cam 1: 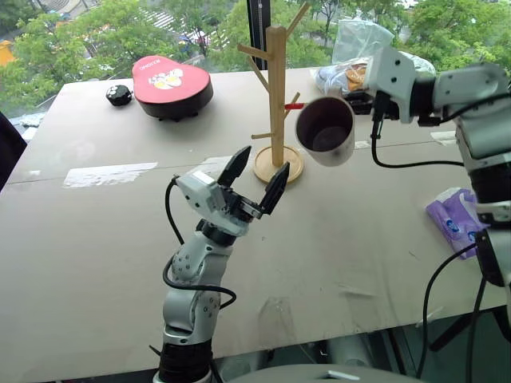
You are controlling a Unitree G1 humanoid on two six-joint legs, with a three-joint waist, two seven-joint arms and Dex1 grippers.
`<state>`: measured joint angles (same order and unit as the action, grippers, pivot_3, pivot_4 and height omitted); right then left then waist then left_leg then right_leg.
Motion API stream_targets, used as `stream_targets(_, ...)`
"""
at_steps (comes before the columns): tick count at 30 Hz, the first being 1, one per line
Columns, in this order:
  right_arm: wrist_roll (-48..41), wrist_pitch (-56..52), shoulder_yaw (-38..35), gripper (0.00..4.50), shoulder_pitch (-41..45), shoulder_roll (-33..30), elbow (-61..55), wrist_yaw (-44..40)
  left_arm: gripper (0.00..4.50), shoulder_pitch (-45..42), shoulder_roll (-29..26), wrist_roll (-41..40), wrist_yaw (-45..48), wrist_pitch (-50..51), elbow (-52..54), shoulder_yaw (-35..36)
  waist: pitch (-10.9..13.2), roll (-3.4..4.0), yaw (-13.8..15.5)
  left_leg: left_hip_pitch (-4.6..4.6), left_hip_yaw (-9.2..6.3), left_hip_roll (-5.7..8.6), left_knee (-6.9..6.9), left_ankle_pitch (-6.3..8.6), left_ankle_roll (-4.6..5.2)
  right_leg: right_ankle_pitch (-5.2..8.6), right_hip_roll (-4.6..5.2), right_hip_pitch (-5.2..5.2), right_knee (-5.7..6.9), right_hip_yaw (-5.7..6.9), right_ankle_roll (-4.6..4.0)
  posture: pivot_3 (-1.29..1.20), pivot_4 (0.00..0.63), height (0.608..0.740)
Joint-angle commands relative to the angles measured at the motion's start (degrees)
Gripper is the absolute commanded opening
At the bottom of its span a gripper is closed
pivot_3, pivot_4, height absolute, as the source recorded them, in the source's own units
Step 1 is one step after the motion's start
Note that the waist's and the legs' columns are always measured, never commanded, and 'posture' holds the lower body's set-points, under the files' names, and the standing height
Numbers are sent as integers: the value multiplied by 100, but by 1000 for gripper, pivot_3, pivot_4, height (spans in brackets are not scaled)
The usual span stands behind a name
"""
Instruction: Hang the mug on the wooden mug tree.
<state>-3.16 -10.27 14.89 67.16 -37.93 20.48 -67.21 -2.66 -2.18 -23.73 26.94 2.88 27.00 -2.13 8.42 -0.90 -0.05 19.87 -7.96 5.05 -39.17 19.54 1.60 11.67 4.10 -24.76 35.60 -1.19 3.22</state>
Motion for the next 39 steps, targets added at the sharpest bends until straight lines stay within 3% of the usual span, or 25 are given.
stream_targets(1, 119, -84, 47, 22, 359, 85, 63, -197, 4500, 33, 67, 9, -154, -270, 197, -22, 0, 0, 7, 1, 0, 0, 0, 1, 1, 0, 0, 0, 0, 0, 0, 0, 150, 740)
stream_targets(20, 1094, 46, 430, 22, 1439, 1058, 1580, 248, 4500, -101, -100, 55, -221, -428, -9, -150, 1, 2, -39, 4, 2, 1, 1, 1, 2, 0, -2, -13, 11, -2, -1, 0, 150, 740)
stream_targets(24, 1098, 49, 360, 1272, 1476, 1011, 1651, 234, 4500, -94, -102, 47, -237, -428, 17, -146, 1, 3, -45, 4, 2, 1, 1, 1, 2, 0, -2, -13, 13, -1, 0, 0, 150, 740)
stream_targets(31, 888, -314, -3, 4448, 1348, 866, 1378, 277, 4500, -80, -100, 62, -250, -406, 23, -171, 2, 3, -55, 4, 2, 1, 1, 1, 2, 0, -2, -14, 13, -2, 0, 0, 150, 740)
stream_targets(35, 522, -1007, -282, 4448, 730, 289, 590, -198, 4500, 66, -258, 158, -266, -242, -27, -160, 1, 2, 0, 7, -1, 1, 2, 1, 2, 0, -2, -13, 10, 3, -1, 0, 150, 740)
stream_targets(39, -112, -2066, -696, 4448, -450, -430, -617, -656, 4500, 359, -765, 324, -97, 144, -83, -231, 1, 2, 93, 11, -1, 1, 3, 3, 5, 0, 0, -13, 3, 3, -1, 0, 150, 740)
